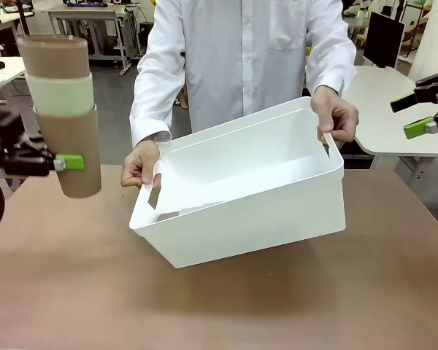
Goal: Stack the cups and store them in the basket.
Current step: Place the stack of Reusable plastic cups into the Pantry Basket.
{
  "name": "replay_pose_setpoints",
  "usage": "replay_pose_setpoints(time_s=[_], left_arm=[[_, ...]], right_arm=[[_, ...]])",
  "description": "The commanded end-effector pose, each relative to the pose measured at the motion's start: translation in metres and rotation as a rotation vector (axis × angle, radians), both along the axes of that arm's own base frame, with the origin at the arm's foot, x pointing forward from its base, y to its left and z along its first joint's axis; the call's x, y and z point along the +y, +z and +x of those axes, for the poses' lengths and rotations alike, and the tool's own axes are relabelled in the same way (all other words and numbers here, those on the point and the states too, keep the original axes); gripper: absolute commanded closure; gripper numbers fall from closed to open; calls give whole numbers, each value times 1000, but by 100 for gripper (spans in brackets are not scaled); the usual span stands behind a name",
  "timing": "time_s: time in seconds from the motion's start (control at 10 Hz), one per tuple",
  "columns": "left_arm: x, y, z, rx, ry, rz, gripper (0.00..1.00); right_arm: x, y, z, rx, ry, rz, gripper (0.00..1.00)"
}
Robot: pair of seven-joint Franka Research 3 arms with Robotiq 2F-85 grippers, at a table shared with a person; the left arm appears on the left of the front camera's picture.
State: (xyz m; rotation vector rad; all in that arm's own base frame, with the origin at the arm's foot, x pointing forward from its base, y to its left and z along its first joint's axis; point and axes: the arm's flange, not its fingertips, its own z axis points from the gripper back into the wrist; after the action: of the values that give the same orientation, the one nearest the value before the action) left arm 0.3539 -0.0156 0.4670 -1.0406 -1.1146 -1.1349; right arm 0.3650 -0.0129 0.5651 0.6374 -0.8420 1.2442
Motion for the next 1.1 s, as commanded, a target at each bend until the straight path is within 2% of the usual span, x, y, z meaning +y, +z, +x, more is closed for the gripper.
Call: replay_pose_setpoints(time_s=[0.0, 0.2, 0.5, 0.8, 1.0], left_arm=[[-30, 42, -57, 57, 25, 111, 15], [-58, 75, -56, 87, 48, 214, 15], [-115, 107, -41, 130, 83, 420, 15], [-162, 123, -4, 165, 127, 566, 15], [-185, 122, 26, 162, 140, 660, 15]], right_arm=[[2, -1, -2, -3, -2, 25, 0], [2, -1, -2, -3, -2, 25, 0], [2, -1, -2, -3, -2, 25, 0], [2, -1, -2, -3, -2, 25, 0], [2, -1, -2, -3, -2, 25, 0]])
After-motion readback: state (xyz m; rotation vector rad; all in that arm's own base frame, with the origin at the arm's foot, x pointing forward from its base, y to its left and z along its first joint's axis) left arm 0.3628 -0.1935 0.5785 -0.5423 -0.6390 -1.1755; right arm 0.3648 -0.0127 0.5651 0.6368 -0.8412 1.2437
